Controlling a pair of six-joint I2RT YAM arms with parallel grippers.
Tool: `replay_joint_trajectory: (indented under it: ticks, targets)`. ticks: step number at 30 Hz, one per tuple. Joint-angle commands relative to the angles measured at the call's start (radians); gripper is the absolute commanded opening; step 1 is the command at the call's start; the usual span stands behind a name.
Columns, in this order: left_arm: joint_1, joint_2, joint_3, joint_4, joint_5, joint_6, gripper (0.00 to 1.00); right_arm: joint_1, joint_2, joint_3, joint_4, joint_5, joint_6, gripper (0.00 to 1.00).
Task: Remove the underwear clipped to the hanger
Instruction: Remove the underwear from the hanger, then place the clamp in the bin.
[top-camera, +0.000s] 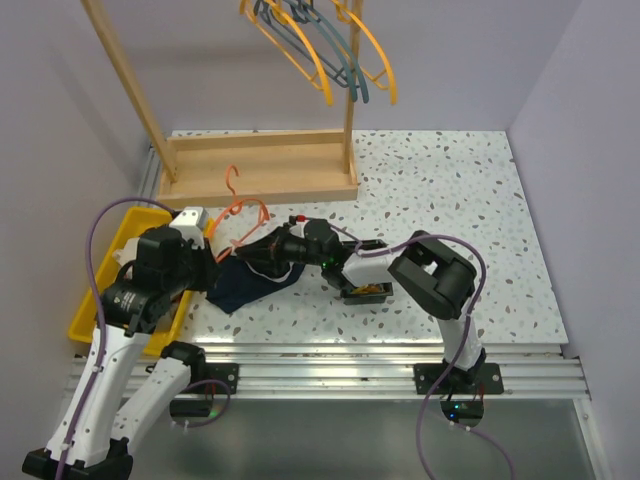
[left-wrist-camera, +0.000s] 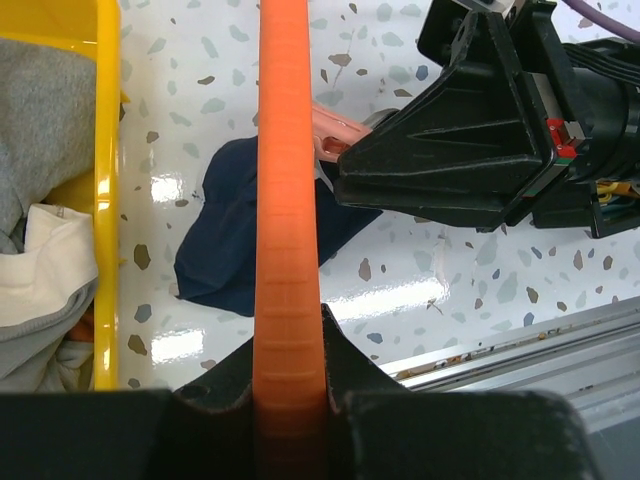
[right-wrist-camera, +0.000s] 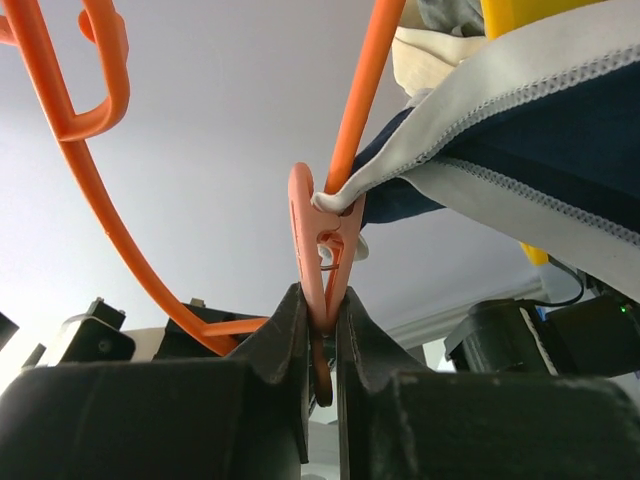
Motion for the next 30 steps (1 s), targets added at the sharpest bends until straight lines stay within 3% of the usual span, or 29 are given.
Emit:
replay_joint_trajectory:
  ticks: [1,7,13,15,16,18,19,20,22,30]
  targets:
    - [0.006,-0.012,0.032,0.020,-0.009,0.019,0.00,0.004,-0.027,-0.020,0.105,0.016,0.060,0.00]
    - [0.006,-0.009,0.024,0.020,-0.013,0.019,0.00,-0.022,-0.104,-0.135,0.127,-0.004,0.050,0.00]
    - [0.006,-0.003,0.032,0.019,-0.030,0.019,0.00,-0.086,-0.229,-0.236,0.046,-0.168,-0.039,0.00]
    - [0.006,0.001,0.036,0.019,-0.035,0.019,0.00,-0.106,-0.295,-0.228,-0.213,-0.203,-0.221,0.00]
    - [0.006,0.001,0.040,0.019,-0.033,0.019,0.00,-0.131,-0.367,-0.206,-0.446,-0.206,-0.295,0.00]
    - [0.006,0.001,0.043,0.020,-0.033,0.018,0.00,-0.165,-0.438,-0.138,-0.766,-0.167,-0.592,0.00]
    - [0.006,0.003,0.044,0.022,-0.033,0.016,0.00,-0.198,-0.461,-0.059,-1.067,-0.126,-0.693,0.00]
    - [0.006,0.001,0.044,0.026,-0.030,0.016,0.00,-0.215,-0.507,-0.029,-1.182,-0.030,-0.845,0.00]
    - [0.006,0.001,0.046,0.031,-0.022,0.015,0.00,-0.282,-0.548,-0.008,-1.374,0.031,-0.930,0.00]
    - [0.006,0.005,0.114,0.038,-0.047,-0.017,0.00,-0.430,-0.628,-0.083,-1.527,0.094,-1.112,0.00]
